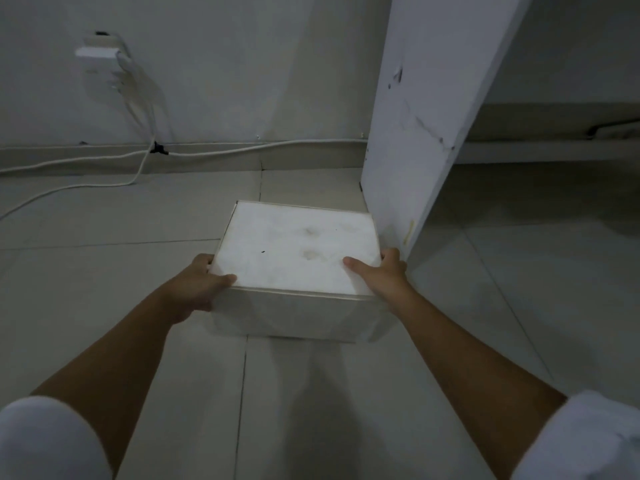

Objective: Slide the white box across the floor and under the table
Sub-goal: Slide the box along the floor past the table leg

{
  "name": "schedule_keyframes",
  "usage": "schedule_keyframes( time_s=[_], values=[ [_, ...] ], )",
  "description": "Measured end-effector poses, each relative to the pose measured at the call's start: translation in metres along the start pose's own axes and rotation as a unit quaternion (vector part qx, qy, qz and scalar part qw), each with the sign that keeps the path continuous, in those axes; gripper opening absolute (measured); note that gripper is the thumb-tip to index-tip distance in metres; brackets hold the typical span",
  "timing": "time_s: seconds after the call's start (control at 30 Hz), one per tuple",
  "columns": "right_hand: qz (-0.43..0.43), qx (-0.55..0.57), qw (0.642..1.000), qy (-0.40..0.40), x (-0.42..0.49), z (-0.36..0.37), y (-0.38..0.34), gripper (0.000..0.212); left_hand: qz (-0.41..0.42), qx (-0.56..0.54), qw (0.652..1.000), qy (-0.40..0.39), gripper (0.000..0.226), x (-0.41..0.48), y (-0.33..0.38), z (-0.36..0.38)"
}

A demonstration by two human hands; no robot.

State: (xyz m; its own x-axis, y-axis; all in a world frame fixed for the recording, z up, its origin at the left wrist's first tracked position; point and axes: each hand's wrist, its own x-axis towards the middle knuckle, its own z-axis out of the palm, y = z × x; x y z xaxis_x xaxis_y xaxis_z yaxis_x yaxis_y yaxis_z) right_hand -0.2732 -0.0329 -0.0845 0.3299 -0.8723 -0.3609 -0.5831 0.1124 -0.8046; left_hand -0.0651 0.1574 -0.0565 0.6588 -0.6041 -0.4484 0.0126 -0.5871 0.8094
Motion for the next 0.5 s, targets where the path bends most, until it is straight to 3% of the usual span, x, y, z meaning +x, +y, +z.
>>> schedule_keyframes(
  time_s=[0.23, 0.4, 0.5],
  values=[
    [0.012, 0.024, 1.0, -0.015, -0.017, -0.04, 0.029, 0.098, -0.032, -0.001, 0.999, 0.001, 0.058, -0.047, -0.009, 0.032],
    [0.01, 0.0, 1.0, -0.008, -0.028, -0.068, 0.049, 0.105, -0.051, -0.044, 0.998, -0.007, 0.042, -0.081, -0.02, 0.06],
    [-0.001, -0.02, 1.0, -0.003, -0.034, -0.086, 0.057, 0.098, -0.058, -0.089, 0.994, -0.001, 0.04, -0.097, -0.028, 0.081]
  ],
)
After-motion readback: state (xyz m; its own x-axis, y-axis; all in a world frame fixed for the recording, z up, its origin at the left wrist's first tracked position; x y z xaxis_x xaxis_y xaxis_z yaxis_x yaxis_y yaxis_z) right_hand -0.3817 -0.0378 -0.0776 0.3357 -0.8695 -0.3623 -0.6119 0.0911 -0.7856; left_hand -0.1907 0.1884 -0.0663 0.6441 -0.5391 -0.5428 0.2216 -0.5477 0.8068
